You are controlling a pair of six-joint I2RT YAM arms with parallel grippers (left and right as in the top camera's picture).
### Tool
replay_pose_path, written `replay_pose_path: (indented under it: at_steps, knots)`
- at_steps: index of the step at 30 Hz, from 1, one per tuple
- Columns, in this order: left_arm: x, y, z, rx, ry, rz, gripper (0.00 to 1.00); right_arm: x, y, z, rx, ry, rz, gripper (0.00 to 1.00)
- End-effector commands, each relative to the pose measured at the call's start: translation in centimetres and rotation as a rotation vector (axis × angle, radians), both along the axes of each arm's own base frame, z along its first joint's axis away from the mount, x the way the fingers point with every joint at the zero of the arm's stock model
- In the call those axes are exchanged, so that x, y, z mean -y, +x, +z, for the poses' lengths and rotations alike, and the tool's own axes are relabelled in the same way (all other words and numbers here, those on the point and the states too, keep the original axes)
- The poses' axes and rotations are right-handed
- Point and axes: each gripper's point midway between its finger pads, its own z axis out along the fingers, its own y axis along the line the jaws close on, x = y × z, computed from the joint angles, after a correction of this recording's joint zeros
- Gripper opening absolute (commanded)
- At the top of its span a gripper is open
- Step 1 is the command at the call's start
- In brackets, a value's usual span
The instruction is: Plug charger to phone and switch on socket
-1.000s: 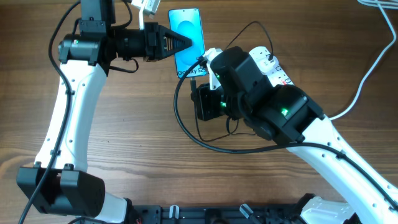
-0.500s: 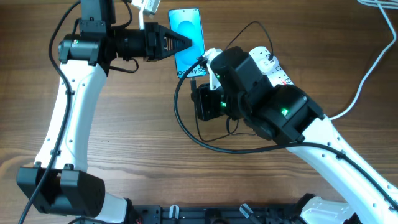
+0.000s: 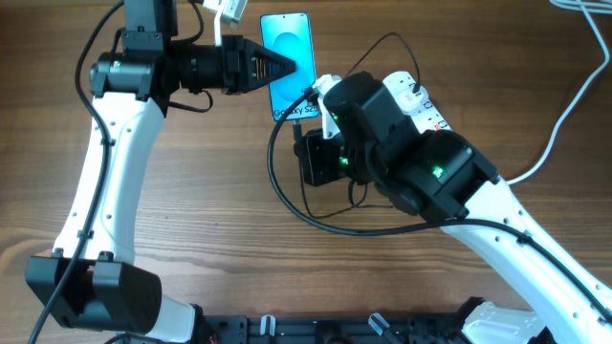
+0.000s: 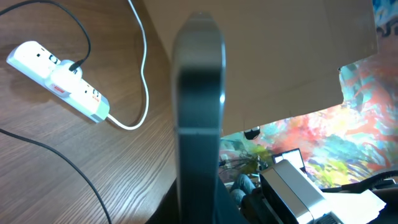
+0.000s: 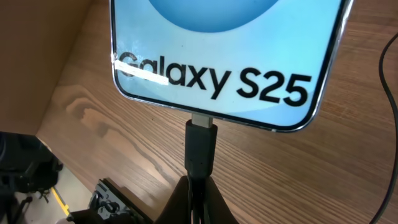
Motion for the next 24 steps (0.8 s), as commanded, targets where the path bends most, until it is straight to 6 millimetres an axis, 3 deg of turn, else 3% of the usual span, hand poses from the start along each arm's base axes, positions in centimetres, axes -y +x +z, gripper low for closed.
replay_pose_path:
  at_steps: [1,7,24]
  knots:
    - [0.25,-0.5,0.79,0.031,-0.034,-0.04,0.04,-0.31,0.12,0.58,0.015,0.009,0.015,0.05]
    - [-0.04,0.3,0.03,0.043,0.014,0.004,0.04,-0.41,-0.03,0.59,0.011,0.013,0.024,0.05]
    - [0.21,-0.41,0.85,0.046,-0.033,-0.04,0.04,-0.45,-0.03,0.63,0.02,0.01,0.036,0.05]
